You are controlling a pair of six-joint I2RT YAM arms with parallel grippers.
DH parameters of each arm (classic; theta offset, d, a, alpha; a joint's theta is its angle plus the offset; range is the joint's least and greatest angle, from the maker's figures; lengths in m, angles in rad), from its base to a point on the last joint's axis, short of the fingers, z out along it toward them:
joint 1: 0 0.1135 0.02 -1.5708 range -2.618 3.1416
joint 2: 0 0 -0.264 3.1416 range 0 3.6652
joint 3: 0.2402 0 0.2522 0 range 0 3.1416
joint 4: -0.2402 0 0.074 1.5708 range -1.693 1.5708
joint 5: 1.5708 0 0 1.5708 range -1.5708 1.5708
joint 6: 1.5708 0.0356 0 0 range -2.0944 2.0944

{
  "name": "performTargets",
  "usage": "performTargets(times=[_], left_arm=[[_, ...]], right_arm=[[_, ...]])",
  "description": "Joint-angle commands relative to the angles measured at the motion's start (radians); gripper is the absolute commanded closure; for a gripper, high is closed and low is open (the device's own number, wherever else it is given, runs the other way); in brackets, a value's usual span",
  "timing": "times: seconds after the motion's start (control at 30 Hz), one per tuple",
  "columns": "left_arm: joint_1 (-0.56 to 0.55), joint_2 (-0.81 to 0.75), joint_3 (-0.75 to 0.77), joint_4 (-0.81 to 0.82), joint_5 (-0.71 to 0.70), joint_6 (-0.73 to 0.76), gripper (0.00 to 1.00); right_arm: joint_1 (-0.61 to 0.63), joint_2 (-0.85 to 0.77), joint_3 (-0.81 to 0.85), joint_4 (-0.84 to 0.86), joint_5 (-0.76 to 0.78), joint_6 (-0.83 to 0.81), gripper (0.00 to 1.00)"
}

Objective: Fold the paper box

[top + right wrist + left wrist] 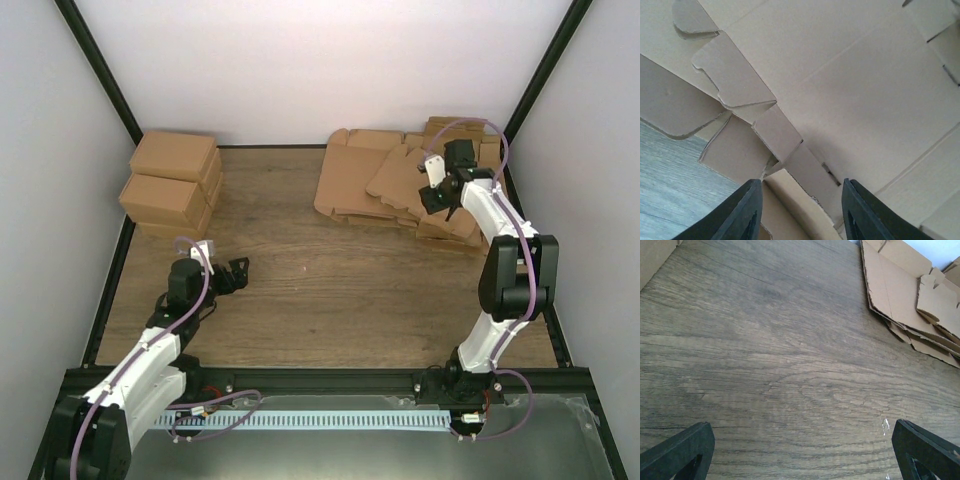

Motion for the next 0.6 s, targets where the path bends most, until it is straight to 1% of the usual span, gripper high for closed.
performTargets(times=[0.0,0.07,0.13,0.17,0.23,0.4,0.57], left_arm=[[-0.006,0.004,0.02,0.025,-0.001,0.016,0.0],[-0.007,0.007,0.021,0.025,0.002,0.018,0.0],[-0.009,0.008,0.021,0.024,0.002,0.018,0.0],[-0.01,0.007,0.022,0.024,0.002,0.019,0.0],[-0.012,0.006,0.02,0.026,0.001,0.021,0.0],[-0.017,0.034,0.031,0.026,0.001,0.026,0.0],[-0.021,0.036,0.031,0.027,0.0,0.029,0.0]], right_arm=[[-0.005,0.041,0.092,-0.102,0.014,-0.165,0.53],[-0.02,0.067,0.15,-0.144,0.016,-0.168,0.52],[-0.042,0.095,0.216,-0.191,-0.033,-0.17,0.48],[-0.055,0.108,0.246,-0.214,-0.055,-0.172,0.43],[-0.074,0.132,0.291,-0.256,-0.098,-0.176,0.4],[-0.089,0.177,0.329,-0.328,-0.208,-0.241,0.4],[-0.103,0.222,0.333,-0.319,-0.257,-0.294,0.43]])
